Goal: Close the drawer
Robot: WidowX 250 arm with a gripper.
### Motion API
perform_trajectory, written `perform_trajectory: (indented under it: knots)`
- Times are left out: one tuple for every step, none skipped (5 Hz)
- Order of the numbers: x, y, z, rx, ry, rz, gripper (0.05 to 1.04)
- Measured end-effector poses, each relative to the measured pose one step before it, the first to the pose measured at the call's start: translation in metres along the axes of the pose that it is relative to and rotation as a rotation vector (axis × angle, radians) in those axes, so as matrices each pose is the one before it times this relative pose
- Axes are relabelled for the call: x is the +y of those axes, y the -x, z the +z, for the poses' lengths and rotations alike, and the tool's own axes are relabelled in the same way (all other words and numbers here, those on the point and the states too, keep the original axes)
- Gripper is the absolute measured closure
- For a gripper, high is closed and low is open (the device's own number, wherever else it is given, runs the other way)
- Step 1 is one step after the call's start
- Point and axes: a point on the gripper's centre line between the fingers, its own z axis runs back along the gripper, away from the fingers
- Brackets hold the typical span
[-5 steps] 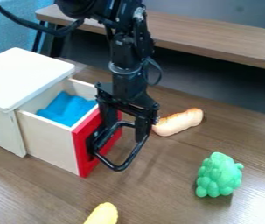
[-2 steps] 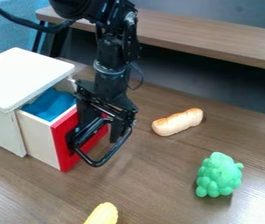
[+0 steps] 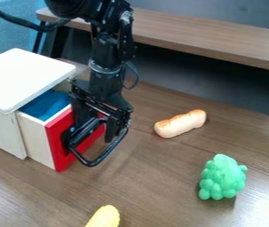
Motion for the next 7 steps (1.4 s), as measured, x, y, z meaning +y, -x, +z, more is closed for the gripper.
perform_trajectory:
  knots:
    - [0.00195, -0.00009, -0.00009, -0.0006, -0.0095, -0.0051, 0.084]
    - [0.00736, 0.00072, -0.00126, 0.0031, -0.0125, 0.0160, 0.084]
    - [0.00917, 0.00157, -0.00153, 0.0081, -0.0184, 0.0176, 0.084]
    - [0.01046, 0.00158, -0.00238, 0.0071, -0.0100, 0.0276, 0.084]
    - [0.00649, 0.00000, -0.00090, -0.0002, -0.0123, 0.0118, 0.084]
    - [0.00526, 0.00057, -0.00035, 0.0007, -0.0219, 0.0052, 0.084]
    - [0.00985, 0.00050, 0.00183, -0.0076, -0.0133, 0.0258, 0.084]
